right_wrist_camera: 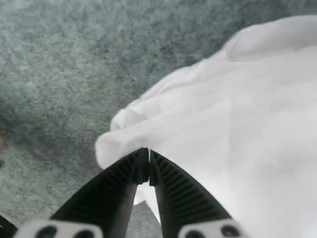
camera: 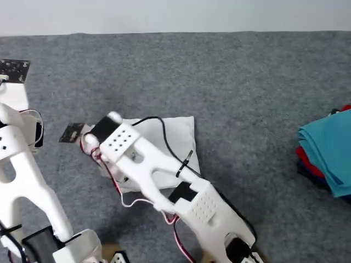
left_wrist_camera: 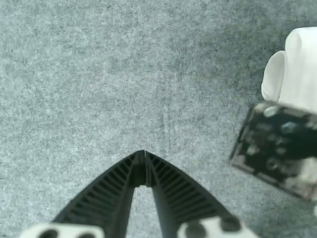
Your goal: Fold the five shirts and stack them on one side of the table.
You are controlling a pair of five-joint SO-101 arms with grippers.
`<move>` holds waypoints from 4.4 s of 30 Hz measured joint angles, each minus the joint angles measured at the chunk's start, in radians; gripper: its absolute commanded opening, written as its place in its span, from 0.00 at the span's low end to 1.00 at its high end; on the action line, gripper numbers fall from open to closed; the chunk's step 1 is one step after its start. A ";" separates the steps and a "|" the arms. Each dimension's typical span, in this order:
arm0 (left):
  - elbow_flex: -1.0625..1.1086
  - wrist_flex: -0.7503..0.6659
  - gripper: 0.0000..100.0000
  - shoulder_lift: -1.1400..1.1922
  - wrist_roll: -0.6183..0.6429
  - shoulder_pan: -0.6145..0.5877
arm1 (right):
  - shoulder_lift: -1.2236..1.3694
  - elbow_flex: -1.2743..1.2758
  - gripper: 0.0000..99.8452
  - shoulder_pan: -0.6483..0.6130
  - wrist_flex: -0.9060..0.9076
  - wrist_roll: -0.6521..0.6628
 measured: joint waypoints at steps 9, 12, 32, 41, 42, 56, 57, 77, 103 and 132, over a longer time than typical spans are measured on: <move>0.000 0.000 0.00 0.000 0.000 0.000 | -0.244 0.074 0.01 0.192 0.000 -0.144; 0.000 0.000 0.00 0.000 0.000 0.000 | -0.299 0.189 0.02 0.264 0.000 -0.158; 0.012 0.000 0.00 0.000 0.000 0.000 | -0.183 0.278 0.33 0.428 -0.069 -0.476; 0.012 0.000 0.00 0.000 0.000 0.000 | -0.028 0.278 0.17 0.431 -0.181 -0.479; 0.012 0.000 0.00 0.000 0.000 0.000 | -0.014 0.278 0.15 0.430 -0.186 -0.483; 0.012 0.000 0.00 0.000 0.000 0.000 | 0.031 0.252 0.01 0.451 -0.123 -0.431; 0.012 0.000 0.00 0.000 0.000 0.000 | 0.031 0.241 0.01 0.459 -0.115 -0.402; 0.032 0.000 0.00 0.000 0.000 0.000 | 0.032 0.098 0.01 0.675 -0.470 0.571; 0.095 0.000 0.00 -0.002 0.000 0.000 | -0.018 0.098 0.24 0.586 -0.740 0.470; 0.098 0.000 0.00 -0.003 0.000 0.000 | -0.361 0.098 0.24 0.598 -0.078 -0.858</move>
